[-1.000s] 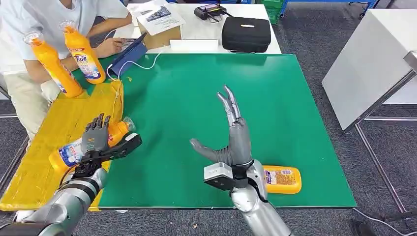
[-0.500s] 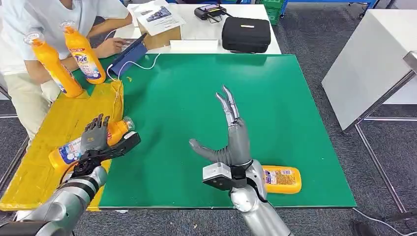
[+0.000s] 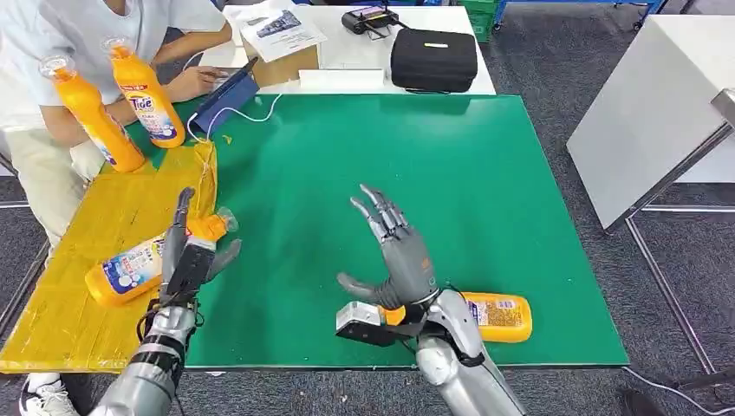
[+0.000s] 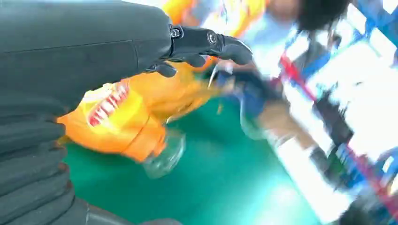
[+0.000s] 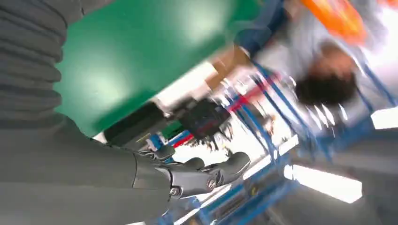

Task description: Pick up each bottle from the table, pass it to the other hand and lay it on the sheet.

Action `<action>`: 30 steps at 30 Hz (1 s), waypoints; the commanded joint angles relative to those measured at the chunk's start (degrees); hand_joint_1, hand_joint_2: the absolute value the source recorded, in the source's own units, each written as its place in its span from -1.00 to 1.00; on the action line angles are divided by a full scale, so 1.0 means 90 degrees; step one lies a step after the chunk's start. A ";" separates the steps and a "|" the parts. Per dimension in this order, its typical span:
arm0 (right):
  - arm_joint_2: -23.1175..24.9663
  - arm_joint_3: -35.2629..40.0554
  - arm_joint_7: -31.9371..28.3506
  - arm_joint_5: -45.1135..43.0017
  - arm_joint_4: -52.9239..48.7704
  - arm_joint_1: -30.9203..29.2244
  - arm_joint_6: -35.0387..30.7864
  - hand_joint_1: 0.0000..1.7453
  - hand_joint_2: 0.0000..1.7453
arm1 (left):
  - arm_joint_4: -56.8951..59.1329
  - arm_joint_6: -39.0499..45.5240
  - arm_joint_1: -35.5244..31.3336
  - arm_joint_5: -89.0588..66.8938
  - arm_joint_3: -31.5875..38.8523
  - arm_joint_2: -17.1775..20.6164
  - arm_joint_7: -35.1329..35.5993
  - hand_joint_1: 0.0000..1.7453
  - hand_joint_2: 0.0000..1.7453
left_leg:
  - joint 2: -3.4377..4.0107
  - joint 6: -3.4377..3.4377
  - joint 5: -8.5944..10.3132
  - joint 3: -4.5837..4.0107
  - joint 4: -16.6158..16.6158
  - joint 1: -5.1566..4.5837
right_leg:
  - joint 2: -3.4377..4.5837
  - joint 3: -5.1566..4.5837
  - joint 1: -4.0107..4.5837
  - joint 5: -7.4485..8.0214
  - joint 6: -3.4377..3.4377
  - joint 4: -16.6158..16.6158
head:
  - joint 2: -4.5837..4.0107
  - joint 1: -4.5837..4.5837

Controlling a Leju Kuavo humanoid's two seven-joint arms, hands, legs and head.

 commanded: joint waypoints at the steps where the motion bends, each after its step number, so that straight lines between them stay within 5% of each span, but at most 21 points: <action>1: -0.1041 0.0224 0.0307 0.0689 0.0683 0.0161 0.0412 -1.00 1.00 | -0.3766 0.0628 0.1626 0.0223 -0.0992 -0.0224 -0.0074 -1.00 1.00 | -0.0011 -0.0005 -0.0012 0.0003 0.0000 0.0009 | 0.0003 0.0013 0.0008 -0.0011 -0.0003 -0.0010 | 0.0000 -0.0002; 13: -0.1722 -0.0523 0.1182 0.1698 0.0417 0.1065 0.0674 -1.00 1.00 | -0.4398 0.0381 0.2230 0.0277 -0.2001 -0.0114 0.0136 -1.00 1.00 | -0.0037 -0.0005 -0.0033 0.0021 0.0002 0.0010 | -0.0005 0.0042 0.0007 -0.0040 0.0006 -0.0012 | 0.0000 -0.0002; 30: -0.1935 -0.1031 0.1689 0.2173 0.0391 0.1289 0.0936 -1.00 1.00 | -0.4338 0.0159 0.2288 0.0416 -0.2078 -0.0144 0.0252 -1.00 1.00 | -0.0030 -0.0001 -0.0029 0.0017 0.0000 0.0006 | 0.0003 0.0031 0.0004 -0.0030 0.0008 -0.0010 | 0.0000 -0.0002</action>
